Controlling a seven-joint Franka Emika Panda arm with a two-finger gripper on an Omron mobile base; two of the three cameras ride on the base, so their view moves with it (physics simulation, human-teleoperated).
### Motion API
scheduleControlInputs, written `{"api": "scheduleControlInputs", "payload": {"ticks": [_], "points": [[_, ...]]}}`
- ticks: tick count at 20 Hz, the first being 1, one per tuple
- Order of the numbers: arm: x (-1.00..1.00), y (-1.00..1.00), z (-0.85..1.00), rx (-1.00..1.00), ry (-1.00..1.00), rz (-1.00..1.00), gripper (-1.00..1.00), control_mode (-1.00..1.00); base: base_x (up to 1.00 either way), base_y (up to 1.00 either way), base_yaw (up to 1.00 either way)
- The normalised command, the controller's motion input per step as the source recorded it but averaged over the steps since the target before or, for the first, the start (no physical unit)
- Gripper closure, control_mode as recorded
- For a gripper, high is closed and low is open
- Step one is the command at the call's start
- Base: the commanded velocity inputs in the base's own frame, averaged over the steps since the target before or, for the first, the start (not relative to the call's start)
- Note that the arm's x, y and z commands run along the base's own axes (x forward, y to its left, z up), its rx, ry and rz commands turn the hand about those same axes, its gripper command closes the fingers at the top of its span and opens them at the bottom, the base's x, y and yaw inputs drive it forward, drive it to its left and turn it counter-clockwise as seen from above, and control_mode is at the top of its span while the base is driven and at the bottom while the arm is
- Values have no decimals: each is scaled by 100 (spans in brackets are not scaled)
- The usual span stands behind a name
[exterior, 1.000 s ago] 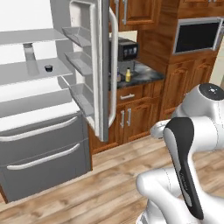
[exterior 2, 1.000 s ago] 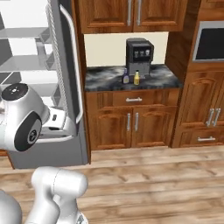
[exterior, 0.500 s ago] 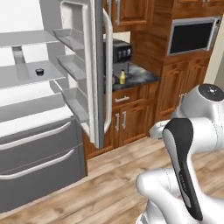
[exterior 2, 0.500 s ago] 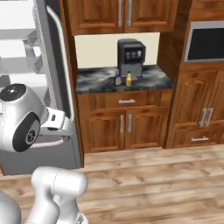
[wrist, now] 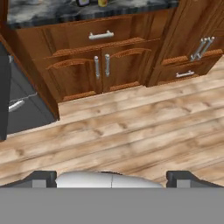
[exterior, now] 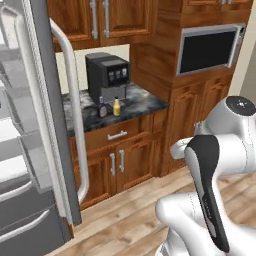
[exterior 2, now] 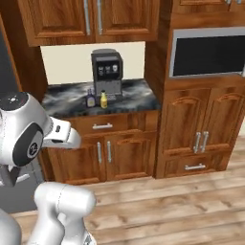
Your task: Place the condiment bottle and mustard from the counter to the top shelf of the fridge. If the existing items in the fridge are on the top shelf, move them to other shelves.
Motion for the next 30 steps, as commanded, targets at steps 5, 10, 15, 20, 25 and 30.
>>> {"api": "scheduleControlInputs", "payload": {"ticks": [5,10,15,20,25,30], "points": [[0,0,0,0,0,0,-100,100,99,-50,0],[0,0,0,0,0,0,-100,100,81,-7,20],[0,0,0,0,0,0,-100,100,70,-6,29],[0,0,0,0,0,0,-100,100,55,-31,23],[0,0,0,0,0,0,-100,100,42,-17,10],[0,0,0,0,0,0,-100,100,48,0,9]]}}
